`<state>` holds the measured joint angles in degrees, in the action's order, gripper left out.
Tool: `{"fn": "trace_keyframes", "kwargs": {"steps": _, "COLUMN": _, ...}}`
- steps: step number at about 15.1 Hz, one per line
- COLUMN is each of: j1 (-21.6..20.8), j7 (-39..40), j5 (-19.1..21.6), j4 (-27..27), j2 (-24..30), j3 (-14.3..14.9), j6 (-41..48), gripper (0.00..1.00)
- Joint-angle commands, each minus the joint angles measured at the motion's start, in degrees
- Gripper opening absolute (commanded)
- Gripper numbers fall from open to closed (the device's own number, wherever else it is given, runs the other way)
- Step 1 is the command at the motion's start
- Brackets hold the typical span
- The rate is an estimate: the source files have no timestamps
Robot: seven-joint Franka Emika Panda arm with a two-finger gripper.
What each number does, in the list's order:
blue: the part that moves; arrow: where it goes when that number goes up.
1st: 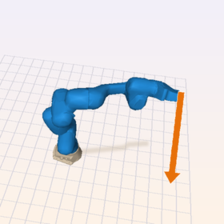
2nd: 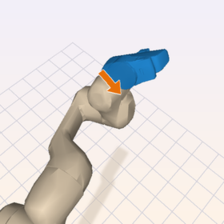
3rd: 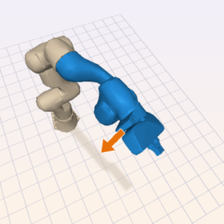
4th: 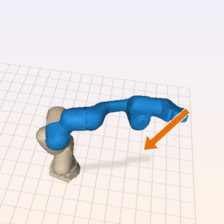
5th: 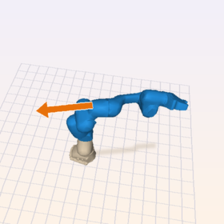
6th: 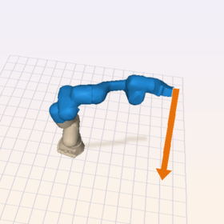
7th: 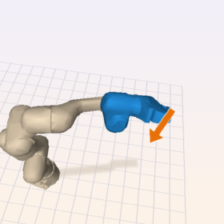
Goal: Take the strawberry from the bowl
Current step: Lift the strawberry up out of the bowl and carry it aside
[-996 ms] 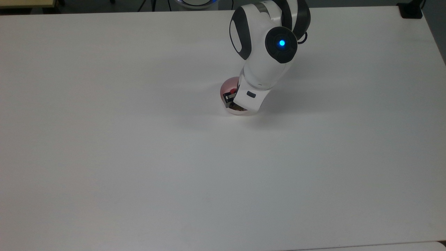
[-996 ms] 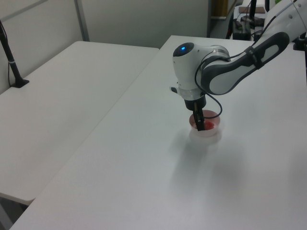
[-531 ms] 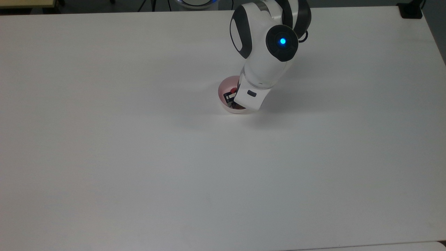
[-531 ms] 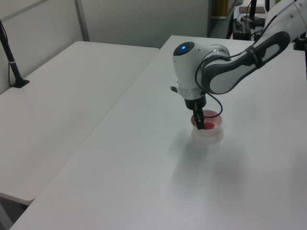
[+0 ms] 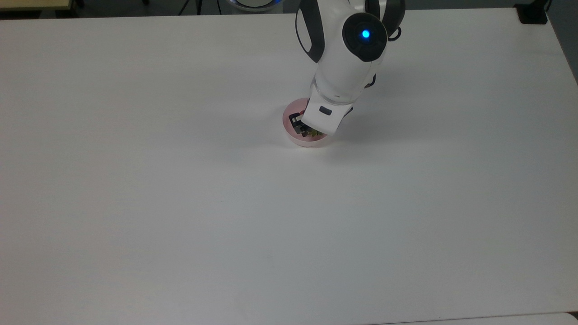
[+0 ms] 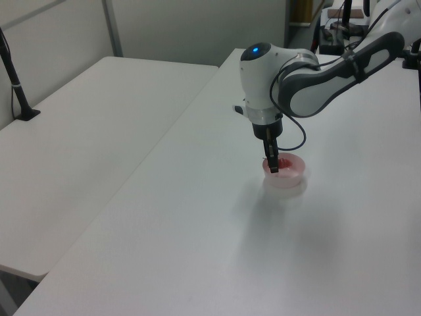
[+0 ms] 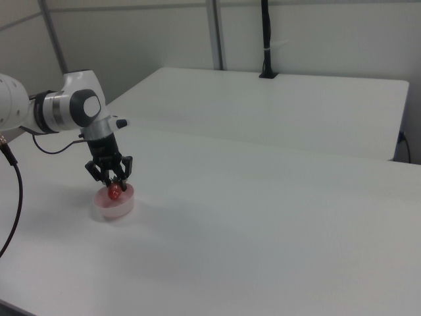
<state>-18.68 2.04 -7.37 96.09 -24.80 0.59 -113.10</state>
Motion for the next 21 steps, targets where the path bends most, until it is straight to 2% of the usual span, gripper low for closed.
{"fn": "trace_keyframes", "kwargs": {"steps": 1, "j1": 1.54, "j7": 3.31, "j5": 3.66, "j4": 0.33, "j2": 5.54, "j3": 1.08, "j6": 5.85, "gripper": 0.38}}
{"fn": "trace_keyframes", "kwargs": {"steps": 3, "j1": 3.12, "j7": 7.17, "j5": 5.86, "j4": -1.78, "j2": 8.00, "j3": 2.48, "j6": 11.30, "gripper": 0.38}}
{"fn": "trace_keyframes", "kwargs": {"steps": 6, "j1": 4.00, "j7": 11.84, "j5": 5.96, "j4": -1.70, "j2": 9.51, "j3": 5.99, "j6": 15.98, "gripper": 0.38}}
{"fn": "trace_keyframes", "kwargs": {"steps": 10, "j1": 5.23, "j7": 20.00, "j5": 3.95, "j4": 2.60, "j2": 9.15, "j3": 12.84, "j6": 16.25, "gripper": 0.38}}
{"fn": "trace_keyframes", "kwargs": {"steps": 13, "j1": 6.11, "j7": 21.95, "j5": 1.66, "j4": 5.50, "j2": 8.37, "j3": 16.10, "j6": 14.50, "gripper": 0.38}}
{"fn": "trace_keyframes", "kwargs": {"steps": 15, "j1": 8.56, "j7": 25.19, "j5": 0.78, "j4": 10.32, "j2": 7.93, "j3": 16.81, "j6": 9.51, "gripper": 0.39}}
{"fn": "trace_keyframes", "kwargs": {"steps": 17, "j1": 10.85, "j7": 27.40, "j5": -0.80, "j4": 12.79, "j2": 6.61, "j3": 16.82, "j6": 8.69, "gripper": 0.39}}
{"fn": "trace_keyframes", "kwargs": {"steps": 20, "j1": 11.30, "j7": 27.32, "j5": -1.34, "j4": 13.86, "j2": 4.77, "j3": 16.82, "j6": 6.41, "gripper": 0.40}}
{"fn": "trace_keyframes", "kwargs": {"steps": 21, "j1": 11.30, "j7": 27.06, "j5": -1.34, "j4": 14.03, "j2": 4.41, "j3": 16.73, "j6": 6.32, "gripper": 0.44}}
